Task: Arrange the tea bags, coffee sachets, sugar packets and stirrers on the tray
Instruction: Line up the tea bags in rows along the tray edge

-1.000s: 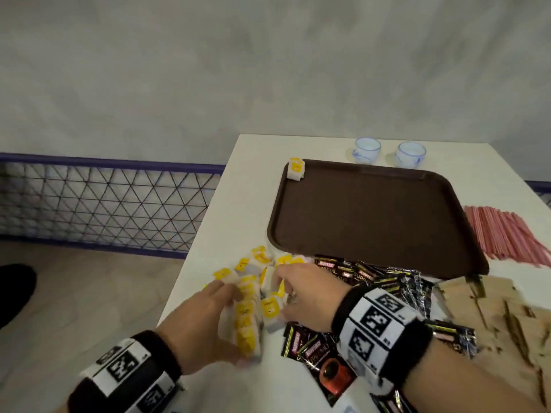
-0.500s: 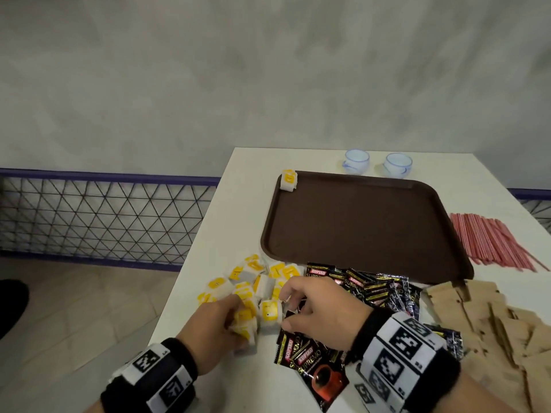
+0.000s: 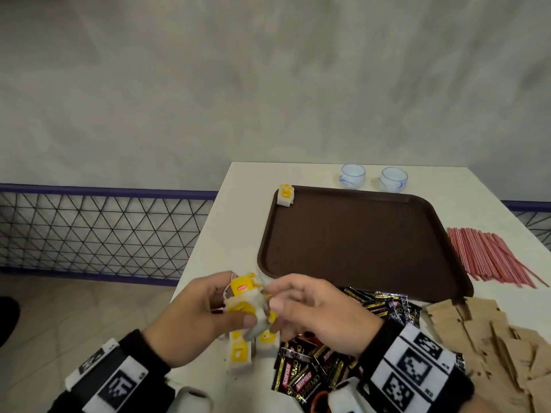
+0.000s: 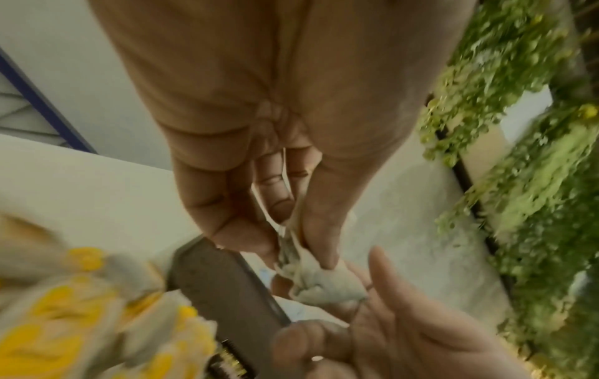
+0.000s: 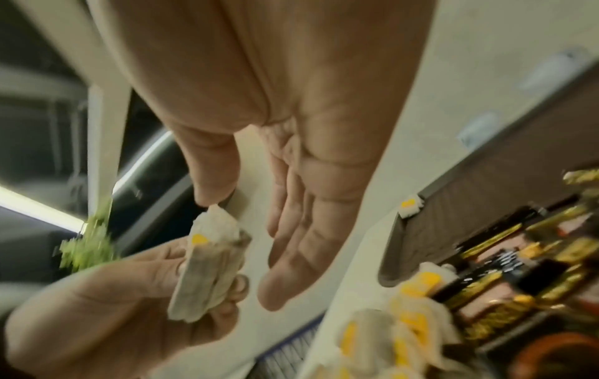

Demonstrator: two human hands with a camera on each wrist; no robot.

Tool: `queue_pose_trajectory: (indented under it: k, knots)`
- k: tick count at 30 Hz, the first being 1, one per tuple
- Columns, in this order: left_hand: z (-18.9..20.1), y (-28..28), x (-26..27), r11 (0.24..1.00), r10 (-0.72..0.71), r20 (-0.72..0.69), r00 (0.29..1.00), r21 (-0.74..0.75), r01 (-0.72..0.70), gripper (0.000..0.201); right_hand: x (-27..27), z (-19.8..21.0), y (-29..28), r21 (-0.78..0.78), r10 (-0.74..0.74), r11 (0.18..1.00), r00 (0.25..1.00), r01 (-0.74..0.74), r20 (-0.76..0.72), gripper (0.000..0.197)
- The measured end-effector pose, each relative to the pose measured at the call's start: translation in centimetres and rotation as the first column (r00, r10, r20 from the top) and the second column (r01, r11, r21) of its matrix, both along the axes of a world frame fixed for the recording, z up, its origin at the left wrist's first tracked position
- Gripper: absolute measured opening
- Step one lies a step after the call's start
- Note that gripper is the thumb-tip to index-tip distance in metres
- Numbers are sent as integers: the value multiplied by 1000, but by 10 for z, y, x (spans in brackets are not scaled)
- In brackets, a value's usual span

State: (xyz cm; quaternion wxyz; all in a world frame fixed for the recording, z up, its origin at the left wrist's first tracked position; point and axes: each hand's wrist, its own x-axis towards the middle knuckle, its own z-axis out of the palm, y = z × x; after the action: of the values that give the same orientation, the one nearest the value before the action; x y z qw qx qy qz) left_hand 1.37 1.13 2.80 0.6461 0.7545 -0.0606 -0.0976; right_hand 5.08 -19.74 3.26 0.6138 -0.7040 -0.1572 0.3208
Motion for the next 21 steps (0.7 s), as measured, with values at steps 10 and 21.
queue_pose_trajectory:
  k: [10,21]
  knots:
    - [19,-28,51,962,144,3,990,-235,-139,29,43,18,0,249,-191,947,979,201,-63,9]
    - [11,-25,107,894,311,-15,950,-334,-298,41,104,13,2,248,-324,912,945,326,-52,6]
